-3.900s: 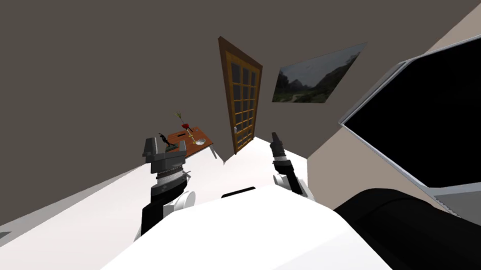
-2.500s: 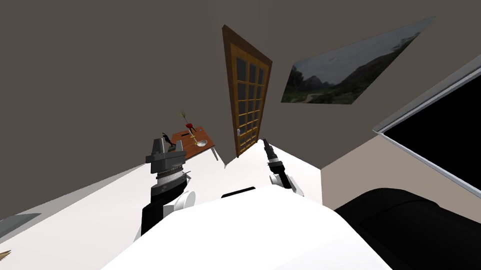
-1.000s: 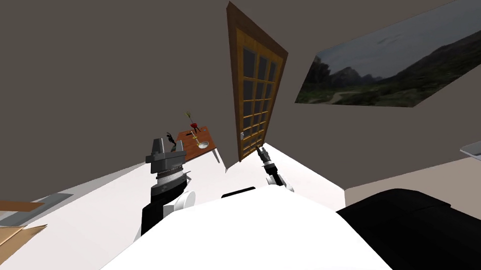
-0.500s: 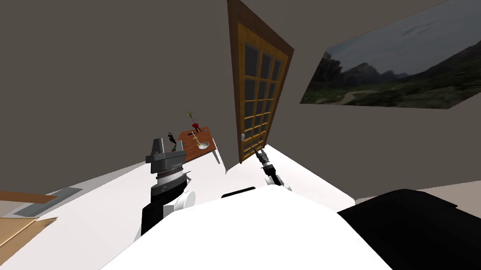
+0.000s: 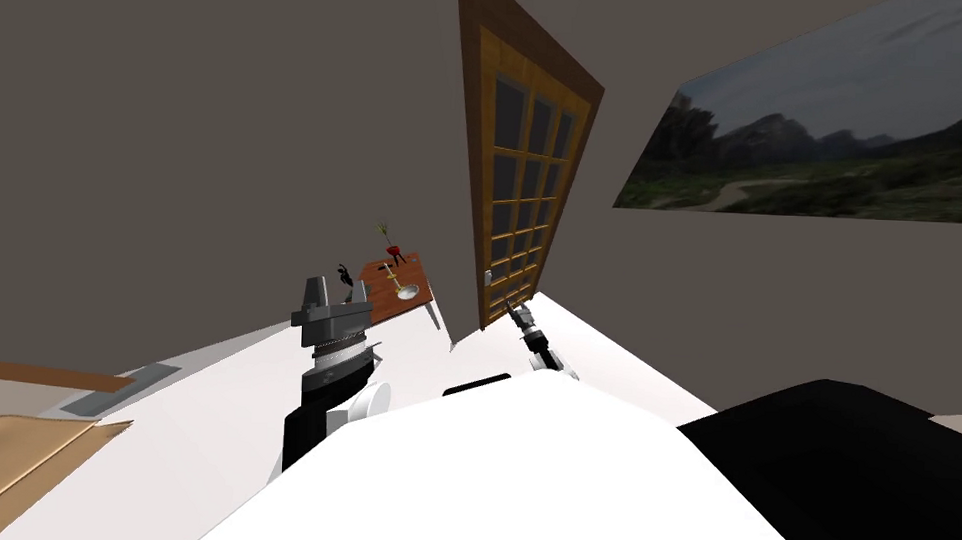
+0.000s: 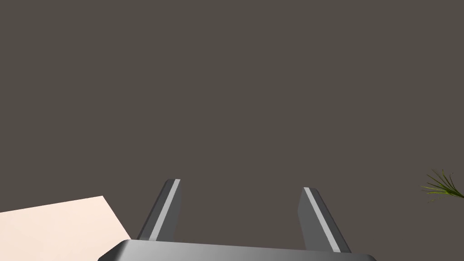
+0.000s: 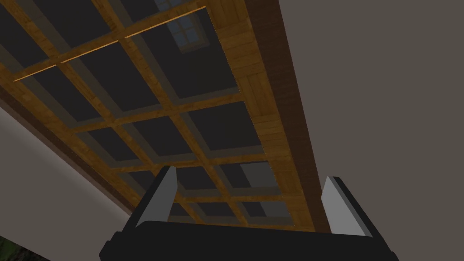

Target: Pull the door open

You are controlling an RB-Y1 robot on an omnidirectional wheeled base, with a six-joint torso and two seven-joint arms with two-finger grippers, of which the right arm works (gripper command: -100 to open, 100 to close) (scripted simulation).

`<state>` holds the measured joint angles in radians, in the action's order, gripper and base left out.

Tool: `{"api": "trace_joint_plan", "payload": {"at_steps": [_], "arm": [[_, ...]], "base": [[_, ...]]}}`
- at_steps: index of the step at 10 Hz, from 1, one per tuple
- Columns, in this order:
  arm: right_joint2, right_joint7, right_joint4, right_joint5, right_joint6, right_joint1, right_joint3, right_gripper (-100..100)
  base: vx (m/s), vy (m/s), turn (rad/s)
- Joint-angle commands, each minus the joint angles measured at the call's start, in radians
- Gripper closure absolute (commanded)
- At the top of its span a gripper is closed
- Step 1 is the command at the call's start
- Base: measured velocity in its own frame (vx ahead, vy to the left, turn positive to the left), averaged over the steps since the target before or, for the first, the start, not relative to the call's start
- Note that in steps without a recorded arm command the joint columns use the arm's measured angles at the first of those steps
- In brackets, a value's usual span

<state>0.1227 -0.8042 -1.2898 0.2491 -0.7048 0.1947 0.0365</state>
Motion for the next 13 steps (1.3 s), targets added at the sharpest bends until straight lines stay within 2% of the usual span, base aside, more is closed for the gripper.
{"api": "trace_joint_plan", "payload": {"at_steps": [1,7,13], "arm": [[0.000,-0.037,0.041,0.007,-0.016,-0.012,-0.003,-100],[0.006,-0.151,0.195,0.030,-0.067,-0.068,-0.008,-100],[0.011,-0.249,0.328,0.049,-0.111,-0.116,-0.012,-100]], "base": [[0.082,-0.060,0.071],[0.087,-0.054,0.064],[0.088,-0.052,0.055]]}}
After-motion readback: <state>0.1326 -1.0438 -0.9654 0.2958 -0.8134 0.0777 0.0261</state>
